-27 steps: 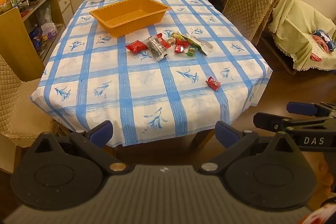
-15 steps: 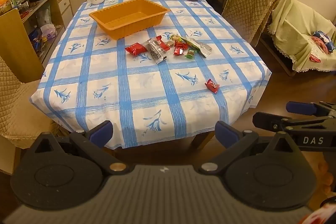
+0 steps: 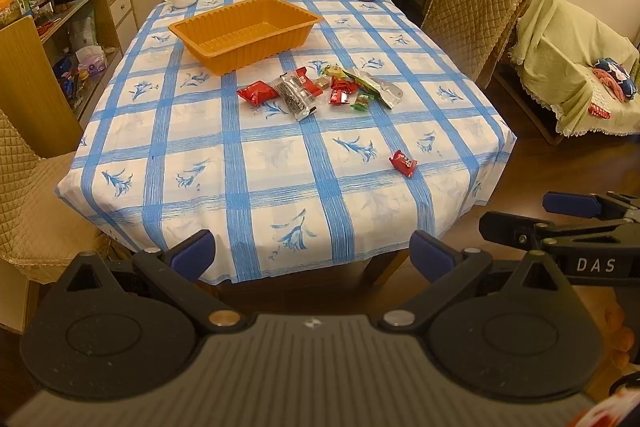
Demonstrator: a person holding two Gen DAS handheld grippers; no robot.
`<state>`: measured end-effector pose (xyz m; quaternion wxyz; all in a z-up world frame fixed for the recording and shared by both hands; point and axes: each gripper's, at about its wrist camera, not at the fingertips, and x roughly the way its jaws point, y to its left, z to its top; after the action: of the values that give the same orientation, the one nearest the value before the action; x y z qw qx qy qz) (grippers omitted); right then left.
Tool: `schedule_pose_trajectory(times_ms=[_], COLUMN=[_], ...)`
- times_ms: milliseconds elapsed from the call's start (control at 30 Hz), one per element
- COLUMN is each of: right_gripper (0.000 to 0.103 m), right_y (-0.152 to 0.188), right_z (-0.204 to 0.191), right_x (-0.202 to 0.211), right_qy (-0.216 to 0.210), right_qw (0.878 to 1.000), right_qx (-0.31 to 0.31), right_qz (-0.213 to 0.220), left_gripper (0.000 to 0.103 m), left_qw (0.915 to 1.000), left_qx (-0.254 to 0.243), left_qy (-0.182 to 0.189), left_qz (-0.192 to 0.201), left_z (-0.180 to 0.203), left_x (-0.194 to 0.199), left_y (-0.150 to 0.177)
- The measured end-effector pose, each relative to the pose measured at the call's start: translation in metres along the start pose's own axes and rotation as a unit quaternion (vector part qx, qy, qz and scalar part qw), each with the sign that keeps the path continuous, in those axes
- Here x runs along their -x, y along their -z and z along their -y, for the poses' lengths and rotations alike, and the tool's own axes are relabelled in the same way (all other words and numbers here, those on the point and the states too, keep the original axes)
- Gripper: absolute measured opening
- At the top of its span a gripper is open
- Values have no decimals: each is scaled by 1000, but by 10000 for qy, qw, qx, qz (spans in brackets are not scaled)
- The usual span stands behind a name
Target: Organize snacks
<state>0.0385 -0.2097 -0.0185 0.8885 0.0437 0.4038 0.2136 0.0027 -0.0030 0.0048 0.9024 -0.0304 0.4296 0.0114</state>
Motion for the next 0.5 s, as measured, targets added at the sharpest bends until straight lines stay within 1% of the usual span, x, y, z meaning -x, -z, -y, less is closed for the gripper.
schedule_pose_trajectory(times_ms=[500], right_gripper=[98], right_y=[0], right_z=[1], right_x=[-1], right_qy=[-9], right_qw=[10000], right_qx=[-4], right_qz=[11], left_gripper=[103], left_qw=[10000], left_qx=[-5], left_qy=[9], left_qz=[9], left_z=[0], left_x=[-1], left_y=[-1])
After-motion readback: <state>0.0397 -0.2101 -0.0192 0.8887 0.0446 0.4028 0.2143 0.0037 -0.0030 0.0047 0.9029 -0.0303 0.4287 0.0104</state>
